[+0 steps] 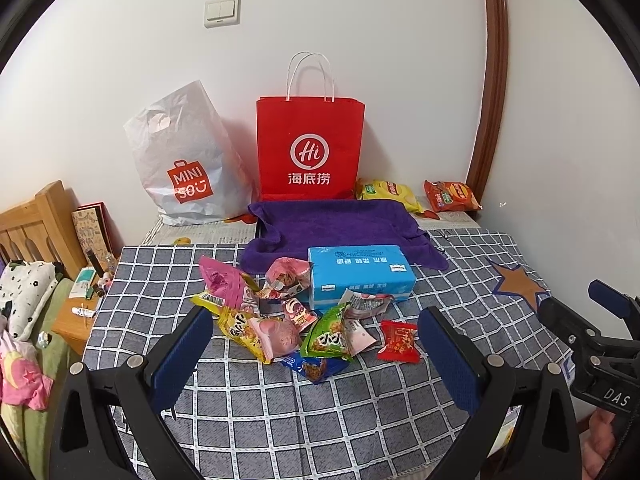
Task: Organize snacks
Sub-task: 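Close the right tool on the red packet while the left tool reaches the pink snack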
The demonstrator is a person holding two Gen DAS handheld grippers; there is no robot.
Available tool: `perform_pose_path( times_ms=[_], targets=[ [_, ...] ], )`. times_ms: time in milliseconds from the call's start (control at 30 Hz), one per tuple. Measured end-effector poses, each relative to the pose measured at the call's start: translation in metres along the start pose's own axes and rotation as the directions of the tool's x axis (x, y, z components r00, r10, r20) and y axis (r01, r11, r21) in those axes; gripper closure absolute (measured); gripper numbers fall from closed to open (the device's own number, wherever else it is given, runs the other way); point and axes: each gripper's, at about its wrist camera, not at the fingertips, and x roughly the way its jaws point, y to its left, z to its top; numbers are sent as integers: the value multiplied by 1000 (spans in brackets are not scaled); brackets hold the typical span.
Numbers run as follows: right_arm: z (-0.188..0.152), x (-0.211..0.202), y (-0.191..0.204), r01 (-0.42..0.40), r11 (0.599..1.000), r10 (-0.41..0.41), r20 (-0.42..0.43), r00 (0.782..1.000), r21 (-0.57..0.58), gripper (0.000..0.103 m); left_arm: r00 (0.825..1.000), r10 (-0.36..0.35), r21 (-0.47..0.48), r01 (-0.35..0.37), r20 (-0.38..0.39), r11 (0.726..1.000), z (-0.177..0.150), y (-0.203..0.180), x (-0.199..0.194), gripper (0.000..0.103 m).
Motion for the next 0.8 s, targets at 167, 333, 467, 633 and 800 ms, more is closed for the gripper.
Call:
perform_pose_path(
  times_ms=[167, 333, 467, 633, 800],
  targets=[
    [-3, 14, -3, -31, 1000, 31, -6, 999, 6, 0, 1000, 9, -7, -9, -23, 1000, -1, 10, 18, 0],
    [-11, 45, 0, -79, 997, 79, -56, 995, 8, 0, 997, 25, -18, -26, -79, 999, -9, 25, 49, 0],
    [-21, 82, 4, -93, 995, 96, -130, 987, 28, 2, 991, 46, -40, -51, -130, 998, -18, 41, 73, 0],
    [-35, 125, 9, -116, 990, 131, -206, 970, 82, 12, 981, 93, -78, -108, -171, 991, -28, 72, 97, 1],
    [-45, 160, 19, -135, 983, 165, -265, 950, 128, 18, 972, 120, -117, -145, -203, 982, -36, 102, 115, 1]
  ],
)
